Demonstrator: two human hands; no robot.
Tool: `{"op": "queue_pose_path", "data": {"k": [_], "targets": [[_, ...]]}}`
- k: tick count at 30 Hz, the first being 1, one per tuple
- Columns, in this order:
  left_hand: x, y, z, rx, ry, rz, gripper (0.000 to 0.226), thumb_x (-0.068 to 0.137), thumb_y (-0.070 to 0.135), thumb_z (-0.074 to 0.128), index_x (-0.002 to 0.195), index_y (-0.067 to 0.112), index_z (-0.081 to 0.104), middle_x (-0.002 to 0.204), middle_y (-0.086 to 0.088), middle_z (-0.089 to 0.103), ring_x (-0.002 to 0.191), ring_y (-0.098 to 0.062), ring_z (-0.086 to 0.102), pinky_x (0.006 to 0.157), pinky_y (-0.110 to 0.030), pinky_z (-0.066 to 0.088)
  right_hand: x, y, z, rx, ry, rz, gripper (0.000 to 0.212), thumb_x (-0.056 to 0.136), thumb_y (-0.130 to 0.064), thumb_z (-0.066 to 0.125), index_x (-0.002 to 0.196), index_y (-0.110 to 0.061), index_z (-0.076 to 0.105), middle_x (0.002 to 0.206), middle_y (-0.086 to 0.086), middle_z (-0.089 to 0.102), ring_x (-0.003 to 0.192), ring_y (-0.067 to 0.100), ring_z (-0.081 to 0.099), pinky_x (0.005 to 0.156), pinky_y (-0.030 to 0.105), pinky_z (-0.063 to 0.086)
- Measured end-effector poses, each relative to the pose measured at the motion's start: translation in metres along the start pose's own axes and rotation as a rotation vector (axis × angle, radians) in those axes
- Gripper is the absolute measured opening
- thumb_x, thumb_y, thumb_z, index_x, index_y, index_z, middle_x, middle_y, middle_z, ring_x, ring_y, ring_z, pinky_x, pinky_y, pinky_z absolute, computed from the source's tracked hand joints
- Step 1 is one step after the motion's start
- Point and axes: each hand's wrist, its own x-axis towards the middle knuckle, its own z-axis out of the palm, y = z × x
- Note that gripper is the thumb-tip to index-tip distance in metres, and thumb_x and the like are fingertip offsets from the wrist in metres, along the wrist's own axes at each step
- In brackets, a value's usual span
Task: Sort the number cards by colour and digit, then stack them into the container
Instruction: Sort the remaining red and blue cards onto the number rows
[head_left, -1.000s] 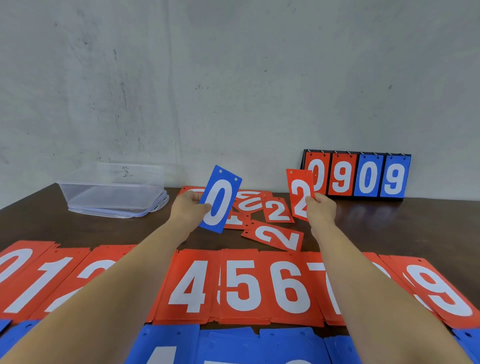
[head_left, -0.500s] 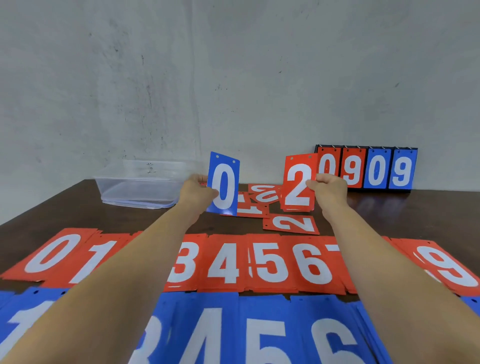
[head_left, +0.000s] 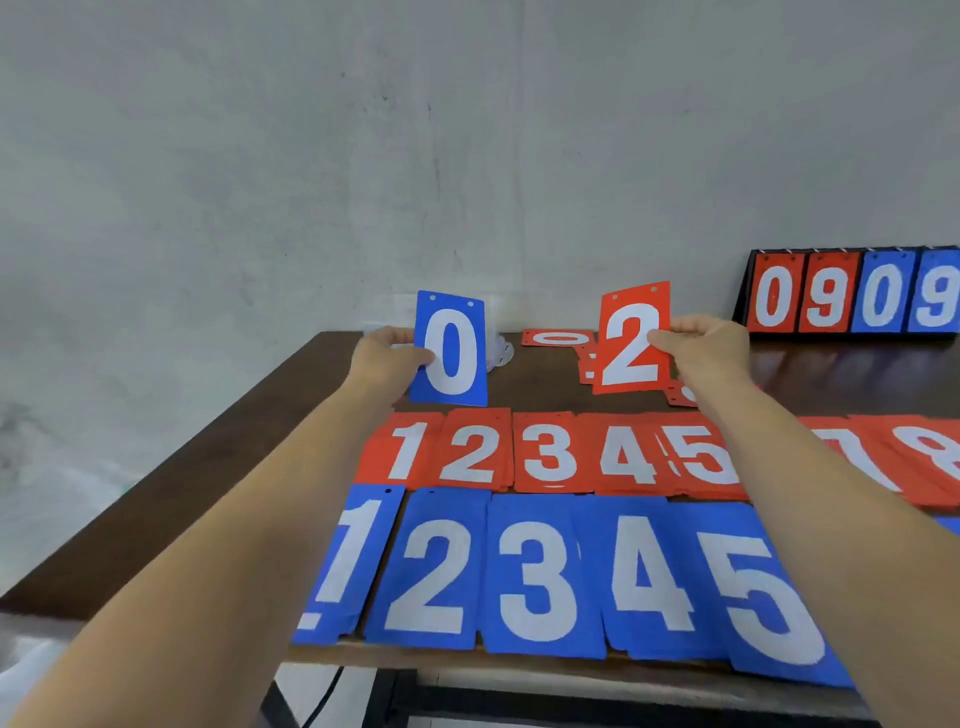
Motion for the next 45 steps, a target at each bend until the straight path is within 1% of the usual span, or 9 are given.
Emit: {"op": "queue_pose_path", "data": {"k": [3,15,20,26,31,35,39,43,45], "targets": [[-0.012,-0.01,-0.039,-0.041,0.015,-0.015,0.011,0.091,0.005,0.063,0.101,0.008,0.063,0.094,-0.007,0.07,0.079,-0.02,0.069,0.058,-0.031,0.058,-0.027,-0.004,0.022,0.01,-0.011,0.002,0.031,0.085,-0.021,0.073,0.113,-0.009,0.066,0.112,0.008,0.07,0.095,0.023,0.07,0.084,0.04,0.058],[-0.062,-0.055,-0.177,0.069,0.069,-0.104,0.004,0.09,0.005,0.065,0.089,0.009,0.067,0.085,-0.01,0.07,0.062,-0.018,0.066,0.044,-0.021,0.051,-0.114,-0.02,0.109,-0.002,-0.138,-0.04,0.033,0.085,-0.014,0.072,0.117,-0.006,0.066,0.115,0.01,0.068,0.098,0.024,0.068,0.086,0.038,0.056],[-0.075,-0.079,-0.206,0.152,0.042,-0.157,0.014,0.089,0.007,0.067,0.103,0.006,0.068,0.095,-0.015,0.074,0.088,-0.033,0.07,0.077,-0.042,0.058,-0.131,-0.024,0.138,-0.014,-0.188,-0.031,0.028,0.084,-0.012,0.073,0.112,-0.008,0.067,0.111,0.008,0.07,0.088,0.02,0.068,0.078,0.032,0.057],[-0.087,-0.099,-0.212,0.253,0.042,-0.149,0.012,0.088,0.005,0.067,0.1,0.007,0.067,0.094,-0.012,0.073,0.082,-0.024,0.07,0.06,-0.03,0.054,-0.139,-0.021,0.149,-0.083,-0.215,-0.013,0.027,0.087,-0.015,0.071,0.112,-0.008,0.066,0.113,0.011,0.069,0.096,0.025,0.069,0.08,0.034,0.057],[-0.09,-0.111,-0.208,0.532,0.079,-0.061,0.011,0.085,0.013,0.071,0.093,0.015,0.065,0.089,-0.003,0.071,0.085,-0.019,0.067,0.072,-0.033,0.055,-0.134,-0.009,0.15,-0.176,-0.207,0.034,0.028,0.089,-0.018,0.068,0.115,-0.008,0.065,0.116,0.012,0.068,0.097,0.026,0.069,0.085,0.039,0.057],[-0.093,-0.115,-0.203,0.727,0.114,0.007,0.018,0.082,0.018,0.072,0.098,0.016,0.063,0.082,0.004,0.065,0.08,-0.013,0.061,0.065,-0.025,0.046,-0.127,0.003,0.151,-0.338,-0.202,0.038,0.027,0.091,-0.021,0.065,0.115,-0.009,0.065,0.114,0.011,0.069,0.097,0.025,0.069,0.078,0.033,0.056],[-0.094,-0.119,-0.197,0.869,0.132,0.011,0.018,0.083,0.02,0.071,0.096,0.011,0.065,0.086,-0.004,0.067,0.084,-0.022,0.064,0.076,-0.038,0.056,-0.12,0.015,0.156,-0.592,-0.171,-0.027,0.015,0.092,-0.025,0.064,0.102,-0.014,0.066,0.092,0.001,0.065,0.081,0.018,0.063,0.06,0.029,0.052],[-0.091,-0.119,-0.193,0.934,0.135,0.027,0.032,0.085,0.021,0.07,0.114,0.011,0.062,0.103,-0.004,0.067,0.093,-0.021,0.063,0.079,-0.033,0.054,-0.116,0.025,0.163,-0.821,-0.125,-0.087,0.016,0.086,-0.029,0.071,0.088,-0.017,0.061,0.086,0.0,0.065,0.084,0.021,0.058,0.056,0.028,0.045],[-0.091,-0.119,-0.191,0.936,0.127,0.042,0.043,0.086,0.02,0.07,0.126,0.013,0.057,0.113,-0.005,0.064,0.098,-0.02,0.061,0.08,-0.032,0.052,-0.118,0.027,0.164,-0.902,-0.116,-0.116,0.027,0.085,-0.031,0.073,0.102,-0.015,0.059,0.097,0.004,0.064,0.098,0.023,0.054,0.062,0.031,0.042]]}}
